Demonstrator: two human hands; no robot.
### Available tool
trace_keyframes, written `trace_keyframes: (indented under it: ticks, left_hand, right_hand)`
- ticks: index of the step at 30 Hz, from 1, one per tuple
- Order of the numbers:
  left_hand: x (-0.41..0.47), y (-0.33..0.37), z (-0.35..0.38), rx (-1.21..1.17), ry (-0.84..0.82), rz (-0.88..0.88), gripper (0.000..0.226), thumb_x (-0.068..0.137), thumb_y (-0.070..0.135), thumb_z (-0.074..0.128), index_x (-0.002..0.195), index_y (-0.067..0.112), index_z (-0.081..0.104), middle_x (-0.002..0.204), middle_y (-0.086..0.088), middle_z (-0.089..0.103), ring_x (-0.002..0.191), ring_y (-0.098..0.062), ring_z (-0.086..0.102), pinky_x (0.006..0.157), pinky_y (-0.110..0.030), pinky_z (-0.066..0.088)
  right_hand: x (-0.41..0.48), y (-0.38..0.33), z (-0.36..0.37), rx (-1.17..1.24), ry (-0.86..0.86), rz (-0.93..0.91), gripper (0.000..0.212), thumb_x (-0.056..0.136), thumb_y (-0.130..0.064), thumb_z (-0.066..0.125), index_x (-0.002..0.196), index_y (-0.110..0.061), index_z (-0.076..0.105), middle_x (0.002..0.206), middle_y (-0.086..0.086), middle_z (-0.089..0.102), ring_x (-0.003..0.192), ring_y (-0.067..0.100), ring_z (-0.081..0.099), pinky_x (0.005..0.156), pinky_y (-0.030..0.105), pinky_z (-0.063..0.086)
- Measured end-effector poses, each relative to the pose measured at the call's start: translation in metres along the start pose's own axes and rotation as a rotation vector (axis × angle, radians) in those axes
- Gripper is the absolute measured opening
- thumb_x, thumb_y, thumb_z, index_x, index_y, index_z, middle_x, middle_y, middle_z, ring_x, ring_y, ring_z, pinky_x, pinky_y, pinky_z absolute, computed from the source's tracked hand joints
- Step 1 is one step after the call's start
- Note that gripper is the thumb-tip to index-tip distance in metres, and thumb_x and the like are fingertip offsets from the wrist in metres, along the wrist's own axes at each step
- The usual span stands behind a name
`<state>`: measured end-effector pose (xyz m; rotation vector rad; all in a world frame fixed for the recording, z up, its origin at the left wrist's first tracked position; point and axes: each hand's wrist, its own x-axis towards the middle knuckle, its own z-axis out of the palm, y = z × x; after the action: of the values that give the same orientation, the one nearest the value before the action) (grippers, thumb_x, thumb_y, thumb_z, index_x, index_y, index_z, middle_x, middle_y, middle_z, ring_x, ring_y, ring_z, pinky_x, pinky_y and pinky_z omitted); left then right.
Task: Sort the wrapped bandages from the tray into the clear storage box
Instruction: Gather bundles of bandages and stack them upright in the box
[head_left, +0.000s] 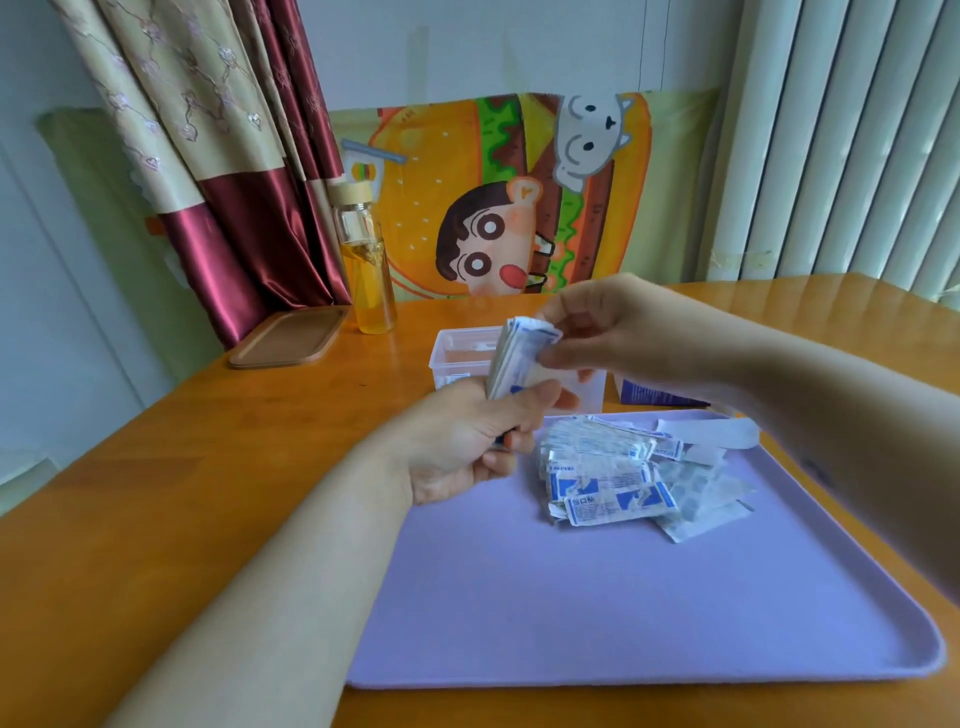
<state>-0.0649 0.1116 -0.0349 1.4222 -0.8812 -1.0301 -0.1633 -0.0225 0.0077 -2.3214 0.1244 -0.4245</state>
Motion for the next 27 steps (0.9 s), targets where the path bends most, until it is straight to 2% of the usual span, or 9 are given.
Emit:
trace_keyframes:
  ticks: [2,5,8,11,15,18,21,24,27]
  left_hand:
    - [0.01,0.011,-0.008,0.039,0.004,0.03,0.017,0.088,0.023,0.054,0.097,0.01,0.058,0.053,0.014,0.059,0.051,-0.003,0.031,0.041,-0.01,0.02]
    - [0.027,0.023,-0.023,0.041,0.024,0.067,0.019,0.085,0.018,0.058,0.101,0.009,0.06,0.07,0.011,0.065,0.048,-0.002,0.032,0.041,-0.01,0.021]
    - [0.046,0.033,-0.04,0.079,0.056,0.085,0.029,0.078,0.014,0.067,0.105,0.01,0.058,0.092,-0.008,0.048,0.046,-0.002,0.035,0.041,-0.011,0.022]
    - [0.066,0.041,-0.056,0.12,0.088,0.106,0.022,0.081,0.006,0.067,0.101,0.01,0.059,0.084,-0.009,0.043,0.043,-0.002,0.037,0.04,-0.01,0.026]
    - [0.092,0.048,-0.073,0.182,0.105,0.106,0.024,0.081,0.005,0.068,0.104,0.009,0.062,0.082,-0.009,0.049,0.046,-0.002,0.039,0.04,-0.011,0.03]
    - [0.111,0.047,-0.086,0.334,0.128,0.105,0.022,0.079,0.02,0.072,0.099,0.014,0.065,0.08,-0.004,0.062,0.055,-0.004,0.058,0.053,-0.017,0.05]
    - [0.127,0.041,-0.105,0.789,0.183,0.076,0.04,0.08,0.037,0.071,0.113,0.015,0.065,0.099,-0.001,0.069,0.082,-0.012,0.067,0.079,-0.028,0.056]
    - [0.138,0.034,-0.114,1.108,0.184,0.067,0.026,0.09,0.027,0.062,0.115,0.021,0.066,0.091,0.006,0.069,0.072,-0.005,0.06,0.074,-0.023,0.052]
    - [0.152,0.027,-0.109,1.237,0.082,0.0,0.02,0.092,0.015,0.057,0.107,0.02,0.069,0.085,0.004,0.07,0.07,-0.009,0.062,0.072,-0.027,0.054]
  right_hand:
    - [0.016,0.004,0.001,0.143,0.026,0.035,0.01,0.085,-0.005,0.064,0.079,-0.013,0.063,0.07,0.008,0.064,0.06,0.016,0.055,0.061,0.026,0.044]
    - [0.038,0.007,0.002,0.331,0.075,0.056,0.01,0.086,-0.001,0.062,0.08,-0.009,0.06,0.077,0.02,0.064,0.065,0.024,0.057,0.065,0.034,0.048]
    - [0.062,0.007,-0.002,0.409,0.105,0.047,0.008,0.083,0.0,0.064,0.084,-0.006,0.059,0.081,0.018,0.066,0.067,0.019,0.063,0.071,0.031,0.054]
    - [0.086,0.009,-0.005,0.482,0.052,0.09,0.02,0.081,0.002,0.064,0.1,0.0,0.063,0.086,0.012,0.07,0.069,0.013,0.068,0.067,0.021,0.056]
    - [0.115,0.022,-0.001,0.546,0.013,0.164,0.018,0.083,0.006,0.06,0.101,0.007,0.064,0.094,0.017,0.069,0.079,0.02,0.069,0.073,0.024,0.058]
    - [0.132,0.039,-0.003,0.603,0.022,0.249,0.014,0.086,0.006,0.057,0.098,0.008,0.063,0.091,0.016,0.068,0.08,0.021,0.067,0.075,0.025,0.058]
    - [0.145,0.065,-0.009,0.394,0.077,0.443,0.004,0.085,0.002,0.061,0.089,0.002,0.063,0.084,0.013,0.068,0.068,0.013,0.064,0.063,0.021,0.057]
    - [0.154,0.093,-0.012,0.06,-0.04,0.654,0.004,0.085,0.002,0.062,0.082,0.001,0.059,0.067,0.01,0.065,0.053,0.011,0.059,0.047,0.018,0.05]
    - [0.163,0.111,-0.003,-0.118,-0.227,0.784,0.008,0.086,0.005,0.06,0.08,0.0,0.056,0.068,0.011,0.058,0.055,0.014,0.055,0.044,0.018,0.05]
